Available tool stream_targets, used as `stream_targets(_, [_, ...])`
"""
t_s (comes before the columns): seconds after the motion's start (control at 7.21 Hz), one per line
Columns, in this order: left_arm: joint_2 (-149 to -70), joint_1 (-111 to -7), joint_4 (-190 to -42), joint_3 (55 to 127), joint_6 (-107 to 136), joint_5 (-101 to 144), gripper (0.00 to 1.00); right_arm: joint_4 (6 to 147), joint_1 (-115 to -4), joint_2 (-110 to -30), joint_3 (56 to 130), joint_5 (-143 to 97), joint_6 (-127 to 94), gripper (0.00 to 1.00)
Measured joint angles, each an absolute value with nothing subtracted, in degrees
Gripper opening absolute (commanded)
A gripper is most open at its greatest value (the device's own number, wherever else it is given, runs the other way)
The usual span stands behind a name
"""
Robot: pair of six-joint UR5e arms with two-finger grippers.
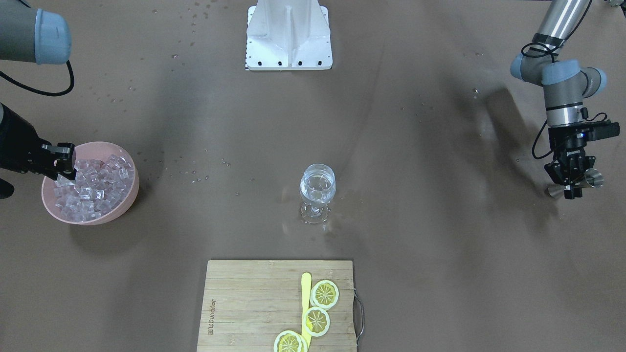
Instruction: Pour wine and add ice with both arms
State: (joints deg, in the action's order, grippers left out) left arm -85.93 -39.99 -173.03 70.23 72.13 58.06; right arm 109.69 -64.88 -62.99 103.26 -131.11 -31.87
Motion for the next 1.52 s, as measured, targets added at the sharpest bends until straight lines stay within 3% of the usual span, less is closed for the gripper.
stream_targets(0.69, [-86.0,-38.1,-172.9,73.0,68.6,55.5,0.08,109.7,-65.3,-60.6,101.0,-131.1,-31.0,0.00])
stream_targets(1.52, [-78.8,-37.8,-158.6,97.5,59.9,59.7,0.07,110.9,-67.3,-59.5,101.0,-132.0,-31.0,0.00])
